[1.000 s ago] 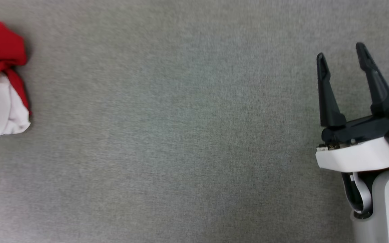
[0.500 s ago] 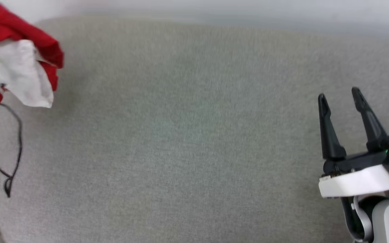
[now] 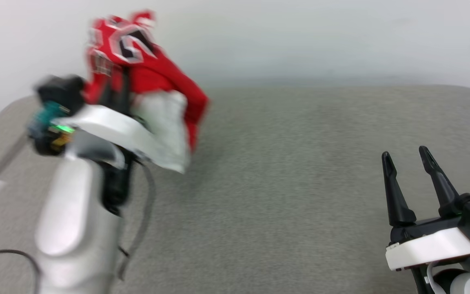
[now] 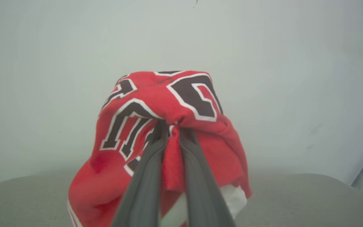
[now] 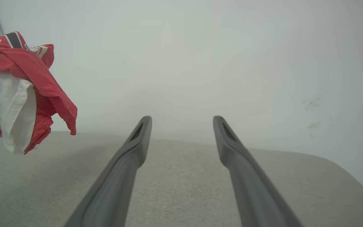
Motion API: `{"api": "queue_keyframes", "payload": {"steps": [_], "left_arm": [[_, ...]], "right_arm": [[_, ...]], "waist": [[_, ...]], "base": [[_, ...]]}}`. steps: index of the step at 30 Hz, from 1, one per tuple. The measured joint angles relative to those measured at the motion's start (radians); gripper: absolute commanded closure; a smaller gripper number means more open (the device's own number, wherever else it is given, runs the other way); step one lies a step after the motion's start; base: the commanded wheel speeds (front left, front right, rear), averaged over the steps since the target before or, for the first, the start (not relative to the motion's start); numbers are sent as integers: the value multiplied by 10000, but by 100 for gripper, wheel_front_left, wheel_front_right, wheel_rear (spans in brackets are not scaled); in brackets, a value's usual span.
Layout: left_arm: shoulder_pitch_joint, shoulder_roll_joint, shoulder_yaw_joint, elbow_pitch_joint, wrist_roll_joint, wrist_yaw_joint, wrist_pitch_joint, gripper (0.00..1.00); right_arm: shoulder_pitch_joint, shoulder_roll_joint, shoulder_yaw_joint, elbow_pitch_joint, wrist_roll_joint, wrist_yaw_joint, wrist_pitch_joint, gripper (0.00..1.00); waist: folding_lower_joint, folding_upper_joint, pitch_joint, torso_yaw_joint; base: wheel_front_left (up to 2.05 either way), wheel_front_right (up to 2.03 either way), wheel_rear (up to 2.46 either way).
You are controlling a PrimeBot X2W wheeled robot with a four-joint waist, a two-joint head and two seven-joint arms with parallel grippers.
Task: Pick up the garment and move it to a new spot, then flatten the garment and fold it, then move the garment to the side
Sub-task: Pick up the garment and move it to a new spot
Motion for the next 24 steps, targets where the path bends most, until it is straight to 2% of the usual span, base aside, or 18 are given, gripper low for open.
{"api": "queue_keyframes", "payload": {"steps": [4, 9, 16, 22, 23, 24], "left_arm": [[732, -740, -811, -698, -35, -123, 56, 100], [1358, -1170, -2048, -955, -125, -336, -96, 100], [1948, -1290, -3545, -104, 169, -397, -694, 100], [2177, -1310, -4487, 849, 293, -535, -1045, 100], [2180, -1310, -4602, 909, 238, -583, -1185, 60], [2178, -1310, -4679, 903, 236, -600, -1348, 7]], "right_arm": [[100, -4, -23, -165, -2, -2, 121, 0], [94, -2, 15, -336, 52, 0, 144, 0], [10, -2, 19, -360, 259, 0, 23, 0], [-164, -2, -100, -267, 297, -2, -127, 0], [-189, -2, -136, -247, 293, -2, -150, 0], [-232, -2, -161, -219, 290, 0, -151, 0]], "waist": [[-1, 0, -155, -651], [0, 0, 21, -1390], [1, 0, 877, -1975], [3, 0, 1560, -2129], [4, 0, 1598, -2084], [3, 0, 1611, -2022]], "base": [[0, 0, 0], [0, 0, 0], [0, 0, 0], [0, 0, 0], [0, 0, 0], [0, 0, 0]]}}
